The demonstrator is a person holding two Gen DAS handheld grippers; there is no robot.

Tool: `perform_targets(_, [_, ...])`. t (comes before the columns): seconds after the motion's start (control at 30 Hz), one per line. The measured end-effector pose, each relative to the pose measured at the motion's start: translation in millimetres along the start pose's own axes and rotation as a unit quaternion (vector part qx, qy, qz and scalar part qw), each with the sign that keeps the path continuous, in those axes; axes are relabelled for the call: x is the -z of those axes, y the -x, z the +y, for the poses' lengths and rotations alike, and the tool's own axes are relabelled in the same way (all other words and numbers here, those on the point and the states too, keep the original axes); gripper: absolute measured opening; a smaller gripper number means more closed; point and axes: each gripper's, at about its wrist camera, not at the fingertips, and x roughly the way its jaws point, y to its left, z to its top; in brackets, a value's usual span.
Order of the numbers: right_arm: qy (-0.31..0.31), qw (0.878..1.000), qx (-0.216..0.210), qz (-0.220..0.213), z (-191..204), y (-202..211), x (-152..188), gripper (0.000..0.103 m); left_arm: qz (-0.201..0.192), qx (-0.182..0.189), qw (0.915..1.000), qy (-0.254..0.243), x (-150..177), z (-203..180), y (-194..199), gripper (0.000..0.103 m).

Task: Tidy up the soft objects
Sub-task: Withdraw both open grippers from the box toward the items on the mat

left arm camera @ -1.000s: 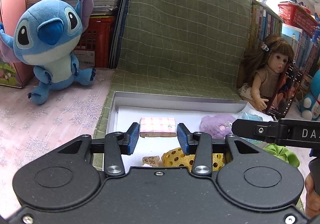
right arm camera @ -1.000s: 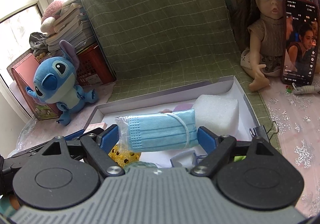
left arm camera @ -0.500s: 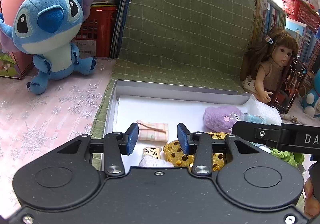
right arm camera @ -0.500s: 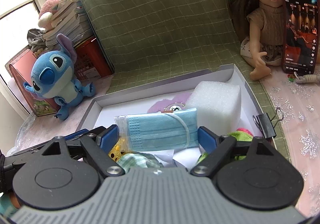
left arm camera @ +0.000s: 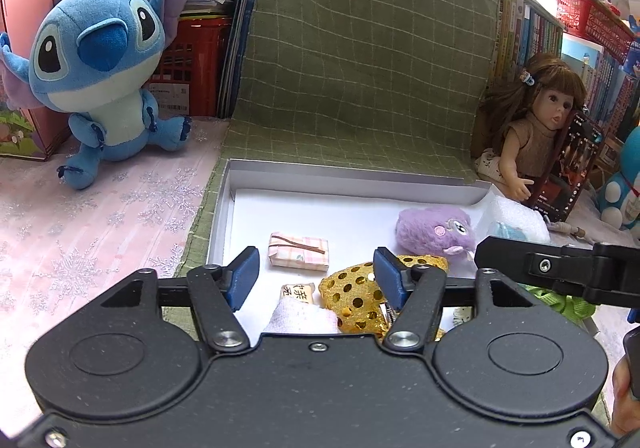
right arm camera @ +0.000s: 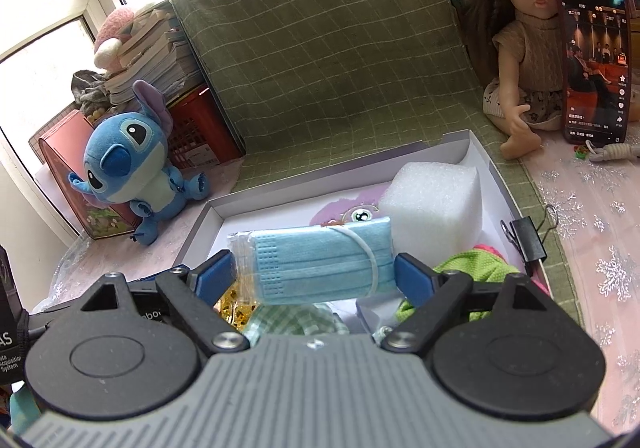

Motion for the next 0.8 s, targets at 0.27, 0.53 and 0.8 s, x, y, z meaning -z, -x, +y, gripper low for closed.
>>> perform_targets(0.27, [0.005,0.999,-0.025,-0.034,0,35,10,0.097,-0.033,-0.008,0.9991,-0.027,4,-10,38,0.087])
perform_targets(0.53, [0.023,0.996,-0.034,-0.077,-6,80,23,0.1,-0.05,-0.004,0.9976,-0.048,21,-24,79,0.09])
perform_targets(0.8, [0.073,0.99,-0.008,-0.119,-5,115,49,0.102,-0.062,0.015,0.9966,-0.051,51,-36,109,0.091])
